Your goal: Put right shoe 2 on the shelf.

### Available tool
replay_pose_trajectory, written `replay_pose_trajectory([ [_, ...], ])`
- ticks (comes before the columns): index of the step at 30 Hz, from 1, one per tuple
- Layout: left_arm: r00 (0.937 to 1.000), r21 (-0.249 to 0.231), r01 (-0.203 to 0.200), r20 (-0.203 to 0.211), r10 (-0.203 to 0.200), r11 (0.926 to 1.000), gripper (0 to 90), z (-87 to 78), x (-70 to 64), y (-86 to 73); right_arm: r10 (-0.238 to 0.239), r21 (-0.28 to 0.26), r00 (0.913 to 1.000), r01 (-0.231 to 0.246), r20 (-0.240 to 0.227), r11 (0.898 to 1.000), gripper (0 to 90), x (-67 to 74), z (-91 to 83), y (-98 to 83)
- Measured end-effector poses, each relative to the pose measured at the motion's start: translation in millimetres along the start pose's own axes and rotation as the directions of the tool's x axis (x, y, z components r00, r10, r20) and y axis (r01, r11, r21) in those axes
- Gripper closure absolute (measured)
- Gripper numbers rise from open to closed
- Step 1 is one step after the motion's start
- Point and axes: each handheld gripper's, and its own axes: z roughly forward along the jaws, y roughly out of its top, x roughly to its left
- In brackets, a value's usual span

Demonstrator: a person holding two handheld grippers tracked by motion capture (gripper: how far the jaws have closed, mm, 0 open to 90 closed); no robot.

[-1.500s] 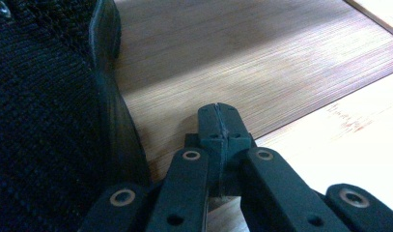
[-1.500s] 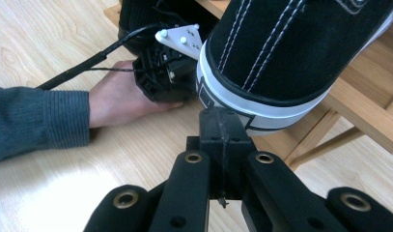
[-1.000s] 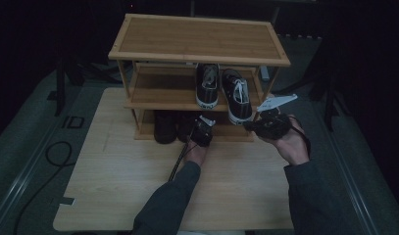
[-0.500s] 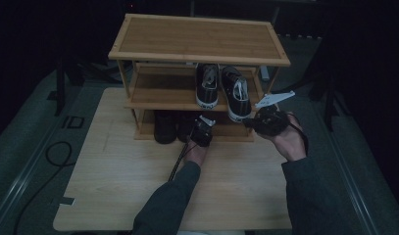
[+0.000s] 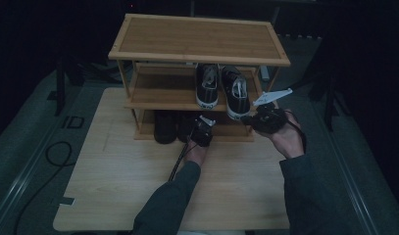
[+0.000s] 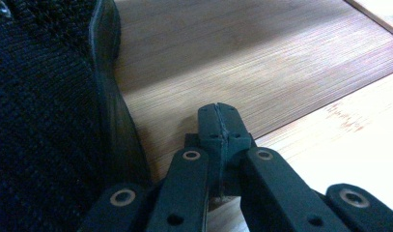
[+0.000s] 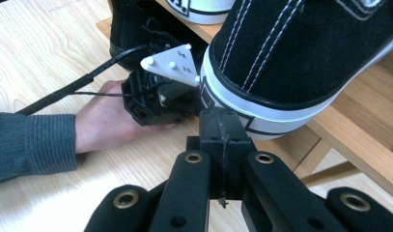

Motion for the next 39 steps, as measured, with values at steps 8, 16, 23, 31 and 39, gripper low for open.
replay_pose_trajectory([
  [8, 0.9998, -0.01, 0.019, 0.012, -0.018, 0.9998, 90.0, 0.2, 0.9, -0.8, -0.007, 0.01, 0.9999, 0.007, 0.013, 1.0, 90.0, 0.6, 11.6, 9.0],
  [16, 0.9997, -0.015, 0.023, 0.01, -0.022, 0.9996, 90.0, 0.4, 0.2, -0.9, -0.006, 0.019, 0.9997, 0.005, 0.023, 1.0, 90.0, -4.1, 15.4, 9.5],
  [23, 0.9998, -0.013, 0.02, 0.006, -0.02, 0.9997, 90.0, 0.4, -0.4, -0.8, -0.008, 0.019, 0.9992, 0.008, 0.04, 1.0, 90.0, -4.0, 18.1, 10.5],
  [31, 0.9997, -0.015, 0.025, 0.002, -0.025, 0.9996, 90.0, 0.2, 0.0, -1.0, -0.002, 0.015, 0.9982, 0.001, 0.06, 1.0, 90.0, -3.4, 29.9, 17.3],
  [39, 0.9997, -0.013, 0.026, 0.002, -0.026, 0.9996, 90.0, 0.2, 0.2, -0.8, -0.022, 0.03, 0.9978, 0.02, 0.062, 0.999, 90.0, -0.5, 37.9, 25.7],
])
